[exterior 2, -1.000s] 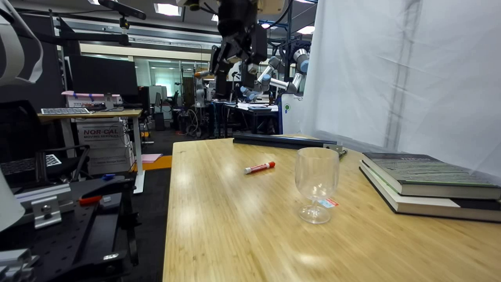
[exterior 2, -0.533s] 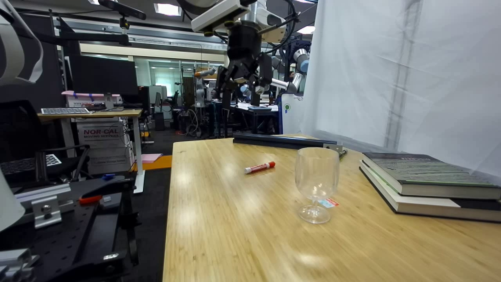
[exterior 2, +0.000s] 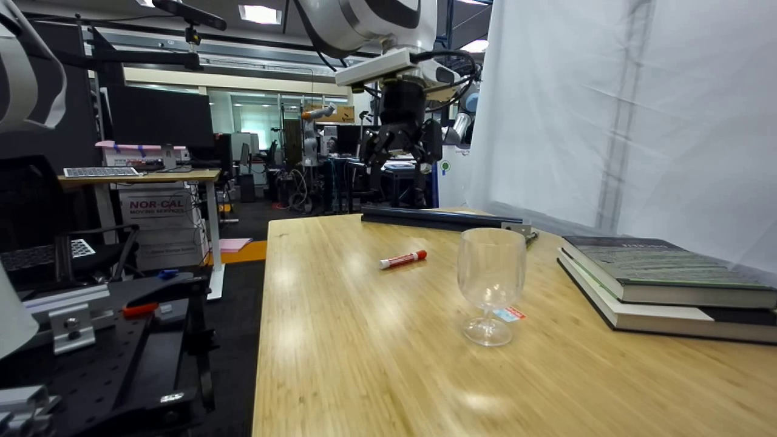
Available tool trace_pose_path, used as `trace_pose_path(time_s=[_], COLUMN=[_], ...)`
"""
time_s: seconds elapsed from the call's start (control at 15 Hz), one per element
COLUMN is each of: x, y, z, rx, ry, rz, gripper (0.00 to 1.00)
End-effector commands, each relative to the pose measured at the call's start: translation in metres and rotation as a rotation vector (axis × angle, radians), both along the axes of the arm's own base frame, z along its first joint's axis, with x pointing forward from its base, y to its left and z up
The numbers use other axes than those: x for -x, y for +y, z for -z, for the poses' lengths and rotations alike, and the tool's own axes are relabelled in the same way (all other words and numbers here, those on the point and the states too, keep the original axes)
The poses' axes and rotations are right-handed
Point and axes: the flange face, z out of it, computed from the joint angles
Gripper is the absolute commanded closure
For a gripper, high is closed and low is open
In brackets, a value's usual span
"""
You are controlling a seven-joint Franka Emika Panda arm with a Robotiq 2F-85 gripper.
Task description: Put the marker in the glass
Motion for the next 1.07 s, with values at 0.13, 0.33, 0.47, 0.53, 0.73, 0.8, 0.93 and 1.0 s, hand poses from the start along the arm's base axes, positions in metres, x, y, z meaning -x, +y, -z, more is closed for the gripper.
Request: trace_pose_path(time_s=[0.13, 0.33, 0.47, 0.53, 0.73, 0.8, 0.93, 1.0], x=[-0.037, -0.057, -0.069, -0.073, -0.084, -0.085, -0.087, -0.087], y=[0.033, 0.049, 0.056, 0.059, 0.063, 0.064, 0.063, 0.063], z=[0.023, 0.031, 0.032, 0.033, 0.038, 0.043, 0.055, 0.064], rx=[-0.024, -0.041, -0.052, -0.059, -0.074, -0.077, -0.081, -0.082], ry=[0.009, -0.013, -0.033, -0.039, -0.053, -0.046, -0.026, -0.012], rz=[-0.021, 0.034, 0.090, 0.117, 0.199, 0.224, 0.265, 0.284], gripper=[0.00, 0.00, 0.00, 0.00, 0.00, 0.00, 0.00, 0.00])
